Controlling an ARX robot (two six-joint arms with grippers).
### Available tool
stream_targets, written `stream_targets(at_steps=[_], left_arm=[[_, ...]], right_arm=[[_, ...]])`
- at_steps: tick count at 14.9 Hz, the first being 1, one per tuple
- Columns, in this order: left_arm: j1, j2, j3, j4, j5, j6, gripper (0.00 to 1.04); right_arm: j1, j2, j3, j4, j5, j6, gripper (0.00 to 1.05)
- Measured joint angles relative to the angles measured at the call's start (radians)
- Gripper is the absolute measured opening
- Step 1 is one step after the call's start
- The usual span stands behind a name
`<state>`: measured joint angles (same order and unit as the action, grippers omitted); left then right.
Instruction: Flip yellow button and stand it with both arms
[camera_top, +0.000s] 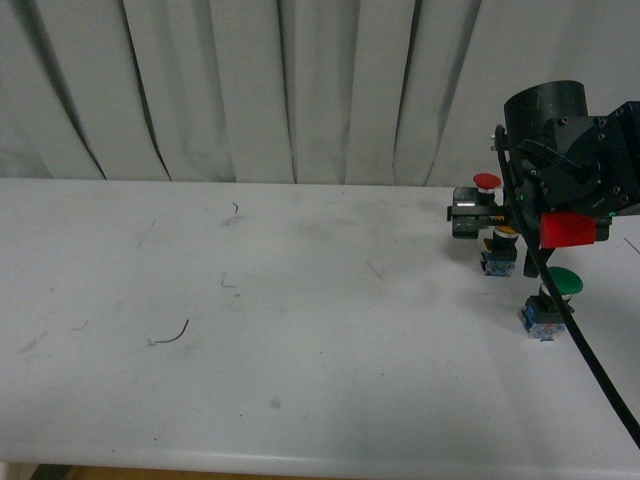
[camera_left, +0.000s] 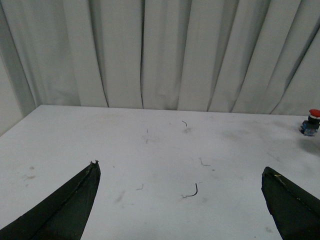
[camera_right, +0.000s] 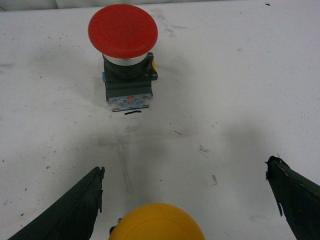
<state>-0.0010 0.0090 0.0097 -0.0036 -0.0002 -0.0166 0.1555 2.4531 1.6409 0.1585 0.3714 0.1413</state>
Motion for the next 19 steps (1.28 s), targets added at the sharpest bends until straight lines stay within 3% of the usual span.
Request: stream_targets(at_steps=[9,10,12,13,14,16,19], left_arm=[[0.0,0.0,0.0,0.0,0.0,0.0,0.98],[0.0,0.0,0.0,0.0,0.0,0.0,0.98],[0.0,0.0,0.0,0.0,0.0,0.0,0.98],[0.0,0.0,0.0,0.0,0.0,0.0,0.98],[0.0,0.0,0.0,0.0,-0.001,0.0,0.98],[0.0,0.0,0.0,0.0,0.0,0.0,0.98],[0.0,0.0,0.0,0.0,0.0,0.0,0.98]], right_arm=[[-0.019,-0.046,-0.065,0.091,-0.041,-0.012,0.98],[-0.029,-0.155,-0.154,0.157,-0.112,-0.027,0.98],[-0.077,-0.782,-0.705,0.499,-0.496,0.002,0.98],[-0.101,-1.246,-1.022,0.391,-0.393,-0.049,0.79],[-0.168,-1.57,-1.275,0.276,-0.361,-0.111,0.53],[-0.156,-1.751,-1.381,0.3,-0.37,-0.128,0.28],[-0.156,-1.807,-1.453,0.293,-0.37,-0.136,0.01]])
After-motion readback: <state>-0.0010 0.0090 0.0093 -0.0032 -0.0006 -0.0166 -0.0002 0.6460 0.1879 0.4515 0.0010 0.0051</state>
